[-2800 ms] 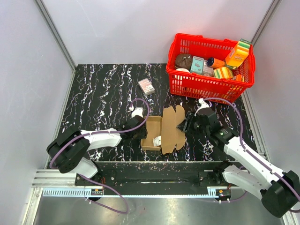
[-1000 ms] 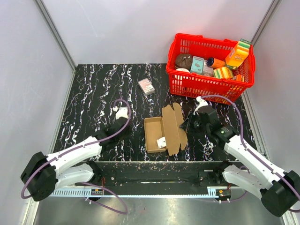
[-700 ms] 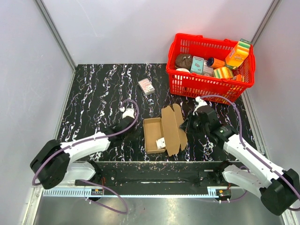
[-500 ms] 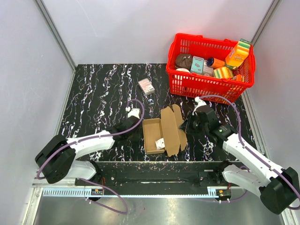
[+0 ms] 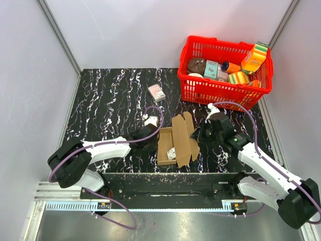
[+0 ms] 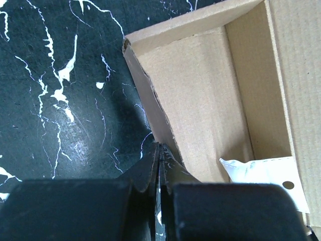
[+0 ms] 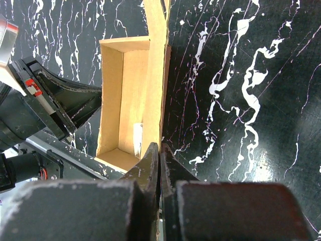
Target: Fold the paper box
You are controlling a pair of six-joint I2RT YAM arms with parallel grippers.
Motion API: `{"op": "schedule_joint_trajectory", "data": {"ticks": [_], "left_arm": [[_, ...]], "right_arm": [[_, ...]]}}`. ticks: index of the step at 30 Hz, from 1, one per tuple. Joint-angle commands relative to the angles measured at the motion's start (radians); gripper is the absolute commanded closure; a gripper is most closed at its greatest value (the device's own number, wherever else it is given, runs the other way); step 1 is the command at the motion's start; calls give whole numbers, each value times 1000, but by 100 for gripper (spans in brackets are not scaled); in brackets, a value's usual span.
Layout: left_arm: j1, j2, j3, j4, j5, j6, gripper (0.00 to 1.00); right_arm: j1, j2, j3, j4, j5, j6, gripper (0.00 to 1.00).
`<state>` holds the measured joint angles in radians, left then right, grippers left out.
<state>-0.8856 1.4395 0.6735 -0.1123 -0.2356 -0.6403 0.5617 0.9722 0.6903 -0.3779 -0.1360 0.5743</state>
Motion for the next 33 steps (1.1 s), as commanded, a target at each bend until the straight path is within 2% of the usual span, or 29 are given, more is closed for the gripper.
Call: {"op": "schedule_joint_trajectory", "data": {"ticks": [1, 6, 14, 21, 31, 33], "left_arm": [[-19, 9, 51, 65, 32, -18, 100], [-19, -25, 34, 37, 9, -16, 100], [-19, -166, -21, -36, -33, -15, 97], [-18, -303, -48, -105, -67, -9, 94], [-12, -522, -28, -223, -122, 4, 89], [-7, -544, -20, -237, -130, 8, 89]], "right_arm": [[-2, 2, -8, 39, -40, -1, 100], [-2, -12, 8, 5, -13, -33, 100], [-2, -21, 74, -88, 30, -116, 100], [-2, 13, 176, -182, 35, -261, 100], [-2, 172, 455, -374, -138, -570, 100], [-2, 226, 524, -440, -201, -683, 100]]}}
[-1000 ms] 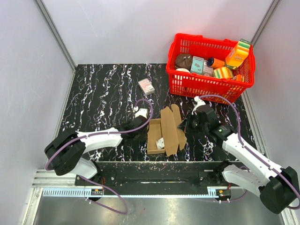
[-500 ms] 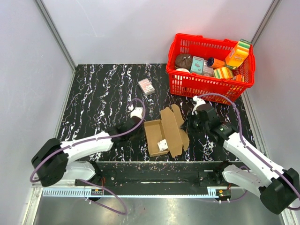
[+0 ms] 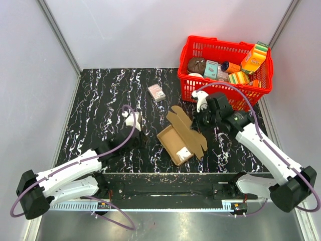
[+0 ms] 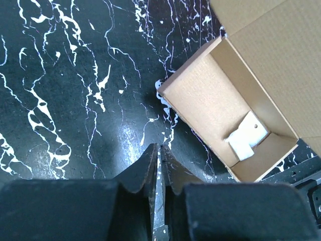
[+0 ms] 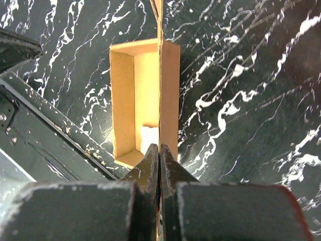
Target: Fold the paper box
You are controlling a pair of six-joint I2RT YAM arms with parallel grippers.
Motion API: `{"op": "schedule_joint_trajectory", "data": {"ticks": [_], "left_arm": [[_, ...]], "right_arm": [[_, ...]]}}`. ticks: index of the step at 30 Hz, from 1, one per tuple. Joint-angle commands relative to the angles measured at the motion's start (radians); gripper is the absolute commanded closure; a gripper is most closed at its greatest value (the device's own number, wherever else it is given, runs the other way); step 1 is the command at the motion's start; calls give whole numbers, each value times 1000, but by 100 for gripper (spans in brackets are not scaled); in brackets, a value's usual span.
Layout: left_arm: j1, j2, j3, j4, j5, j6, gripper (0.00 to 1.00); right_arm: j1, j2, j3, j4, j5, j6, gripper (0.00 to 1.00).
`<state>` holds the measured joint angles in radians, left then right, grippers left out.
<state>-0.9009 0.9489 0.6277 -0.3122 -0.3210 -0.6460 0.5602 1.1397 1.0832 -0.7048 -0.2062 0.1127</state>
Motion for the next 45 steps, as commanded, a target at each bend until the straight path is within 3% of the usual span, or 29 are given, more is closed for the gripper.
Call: {"op": "schedule_joint_trajectory", "data": {"ticks": [1, 16, 34, 38, 39, 45], "left_arm": [[11, -71, 27, -54, -44, 16, 88], [40, -144, 12, -94, -38, 29, 87], [51, -180, -20, -119, -44, 14, 87], [51, -188, -26, -131, -46, 12, 86], [51, -194, -28, -134, -44, 11, 86], [53, -214, -42, -142, -44, 5, 85]], "right_arm": [[-2, 77, 153, -133, -142, -249, 100], [-2, 370, 377, -328, -262, -617, 98], [7, 426, 400, -159, -220, -815, 99], [24, 482, 440, -186, -162, -860, 93], [26, 486, 445, -190, -154, -863, 85], [38, 503, 452, -196, -165, -866, 73]]}}
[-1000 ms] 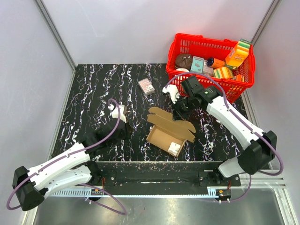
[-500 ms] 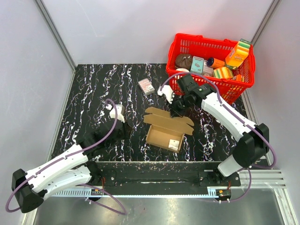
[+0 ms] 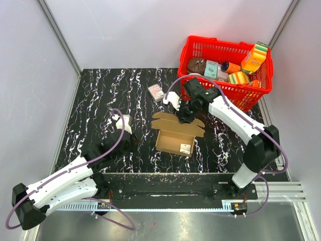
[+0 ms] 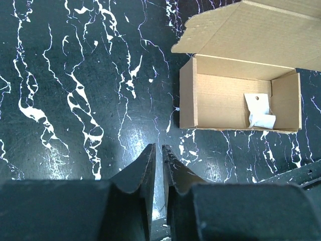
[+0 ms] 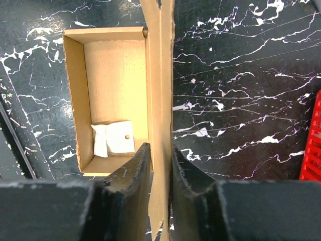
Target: Fold the paper box
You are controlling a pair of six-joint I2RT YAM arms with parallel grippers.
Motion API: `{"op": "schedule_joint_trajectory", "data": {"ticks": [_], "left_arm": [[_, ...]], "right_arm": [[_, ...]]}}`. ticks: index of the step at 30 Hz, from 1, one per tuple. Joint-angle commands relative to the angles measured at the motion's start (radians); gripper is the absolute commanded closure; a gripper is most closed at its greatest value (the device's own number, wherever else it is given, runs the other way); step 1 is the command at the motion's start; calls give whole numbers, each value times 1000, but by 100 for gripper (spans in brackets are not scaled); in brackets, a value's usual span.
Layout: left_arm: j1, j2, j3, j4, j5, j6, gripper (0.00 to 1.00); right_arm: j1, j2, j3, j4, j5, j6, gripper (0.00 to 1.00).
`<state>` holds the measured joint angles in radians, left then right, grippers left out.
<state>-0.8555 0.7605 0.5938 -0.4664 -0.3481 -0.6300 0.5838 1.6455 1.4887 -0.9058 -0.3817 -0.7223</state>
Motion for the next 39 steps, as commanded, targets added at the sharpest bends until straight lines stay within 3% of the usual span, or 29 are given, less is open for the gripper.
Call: {"op": "schedule_joint_trajectory", "data": {"ticks": [1, 6, 16, 22, 28, 34, 39], "left_arm": [[7, -27, -8, 11, -17, -11, 85], [7, -36, -5, 5, -22, -11, 82], [7, -33, 9, 3, -29, -8, 70], [9, -30, 21, 2, -43, -2, 57], [24, -12, 49, 49, -42, 33, 46], [90, 48, 98, 155, 35, 104, 32], [180, 126, 156, 268, 148, 171, 25]], "right_arm": [[14, -4, 47, 10, 12, -28, 70], [14, -29, 50, 38, 17, -5, 62], [14, -150, 24, 175, 75, 69, 31], [13, -239, 4, 315, 185, 306, 18], [11, -369, -47, 328, 309, 673, 16], [7, -582, -275, 349, 404, 894, 15], [-18, -704, -427, 331, 483, 963, 4]]}}
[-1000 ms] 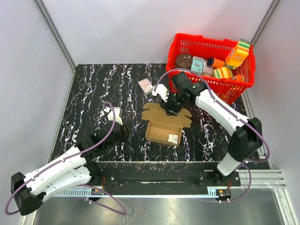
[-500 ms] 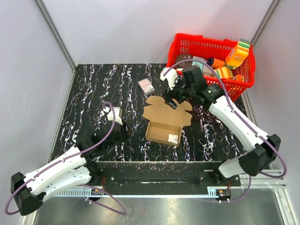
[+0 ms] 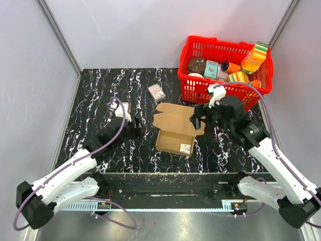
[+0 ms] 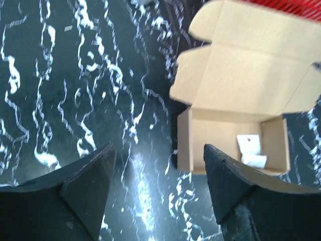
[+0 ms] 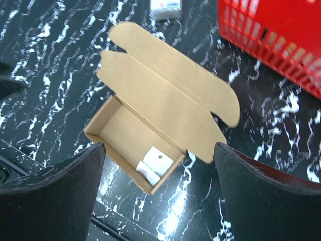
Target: Fold the paper box
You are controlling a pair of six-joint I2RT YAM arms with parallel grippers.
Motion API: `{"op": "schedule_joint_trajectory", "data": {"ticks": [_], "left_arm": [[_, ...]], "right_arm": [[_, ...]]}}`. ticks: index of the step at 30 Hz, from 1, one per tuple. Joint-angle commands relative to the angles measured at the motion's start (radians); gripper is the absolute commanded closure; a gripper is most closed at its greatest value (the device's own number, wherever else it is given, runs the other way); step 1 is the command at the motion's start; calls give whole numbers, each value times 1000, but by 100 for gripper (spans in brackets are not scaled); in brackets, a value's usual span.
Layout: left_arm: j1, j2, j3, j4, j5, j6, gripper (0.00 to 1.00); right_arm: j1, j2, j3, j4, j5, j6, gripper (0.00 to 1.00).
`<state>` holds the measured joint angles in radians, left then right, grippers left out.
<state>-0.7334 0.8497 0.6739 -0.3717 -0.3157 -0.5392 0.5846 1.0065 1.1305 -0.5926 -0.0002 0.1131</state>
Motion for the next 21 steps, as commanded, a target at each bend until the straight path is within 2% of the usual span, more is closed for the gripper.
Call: {"op": "schedule_joint_trajectory", "data": {"ticks": [1, 3, 5, 7, 11, 15, 21], "left_arm": [[75, 44, 73, 206, 154, 99, 23], [130, 77, 76, 291, 300, 120, 21], [170, 136, 104, 326, 447, 168, 14], [175, 178, 143, 344, 516, 232, 9], [183, 280, 214, 327, 555, 330, 2], [209, 363, 317, 242, 607, 448, 1], [285, 439, 342, 220, 745, 501, 1]], "right_arm": [[-29, -81, -83, 8, 104, 131, 3], [-63, -82, -116, -1, 79, 135, 0], [-84, -60, -142, -4, 36, 125, 0], [-114, -28, -156, -1, 43, 117, 0], [-192, 21, -198, 34, -64, 70, 0], [-267, 67, -204, 56, -142, 20, 1], [-324, 119, -181, 60, -198, -32, 2]]}}
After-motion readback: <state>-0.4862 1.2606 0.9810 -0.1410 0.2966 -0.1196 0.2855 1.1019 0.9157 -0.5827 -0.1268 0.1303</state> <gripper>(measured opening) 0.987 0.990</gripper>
